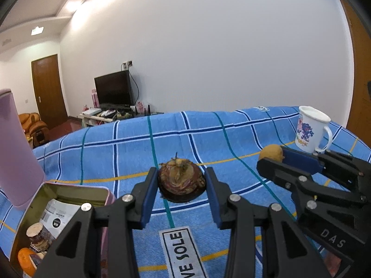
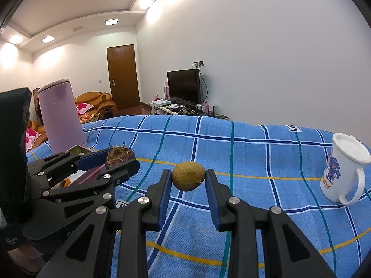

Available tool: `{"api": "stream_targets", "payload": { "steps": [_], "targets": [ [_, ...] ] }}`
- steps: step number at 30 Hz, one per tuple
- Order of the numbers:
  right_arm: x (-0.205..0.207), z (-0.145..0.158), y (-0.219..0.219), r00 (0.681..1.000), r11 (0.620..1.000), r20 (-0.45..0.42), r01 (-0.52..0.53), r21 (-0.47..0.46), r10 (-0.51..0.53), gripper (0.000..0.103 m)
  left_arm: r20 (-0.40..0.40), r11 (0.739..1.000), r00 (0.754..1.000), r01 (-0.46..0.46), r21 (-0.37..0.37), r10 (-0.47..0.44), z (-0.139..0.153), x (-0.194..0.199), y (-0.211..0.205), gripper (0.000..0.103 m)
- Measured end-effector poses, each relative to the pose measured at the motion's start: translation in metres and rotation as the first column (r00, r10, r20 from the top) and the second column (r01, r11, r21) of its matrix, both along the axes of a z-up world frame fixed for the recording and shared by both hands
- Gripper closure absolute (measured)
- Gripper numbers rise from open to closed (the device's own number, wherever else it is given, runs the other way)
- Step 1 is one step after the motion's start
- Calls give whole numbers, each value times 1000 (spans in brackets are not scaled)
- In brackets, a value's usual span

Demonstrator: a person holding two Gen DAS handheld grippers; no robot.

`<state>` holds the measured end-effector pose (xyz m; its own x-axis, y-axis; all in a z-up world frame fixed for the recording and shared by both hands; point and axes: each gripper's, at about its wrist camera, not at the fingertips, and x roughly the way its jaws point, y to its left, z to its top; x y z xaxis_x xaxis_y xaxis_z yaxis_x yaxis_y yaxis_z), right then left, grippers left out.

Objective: Organize fruits
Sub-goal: 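Lift and carry the taro and small yellow fruit over the tin tray with both tools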

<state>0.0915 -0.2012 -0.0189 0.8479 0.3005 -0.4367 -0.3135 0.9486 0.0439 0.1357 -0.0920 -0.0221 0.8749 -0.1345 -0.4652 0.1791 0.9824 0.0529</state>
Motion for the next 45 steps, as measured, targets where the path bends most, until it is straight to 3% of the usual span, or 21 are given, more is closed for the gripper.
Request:
{"api": "stream_targets", "payload": {
  "steps": [13, 45],
  "targets": [
    [-13, 3, 3, 1000, 1000, 28, -1, -11, 1, 71, 43, 1000, 999, 20, 1, -20, 4, -17, -2, 61],
    [-33, 2, 14, 999, 999, 25, -20, -36, 21, 71, -45, 1000, 999, 9, -26, -10, -1, -46, 15, 61]
  ]
}}
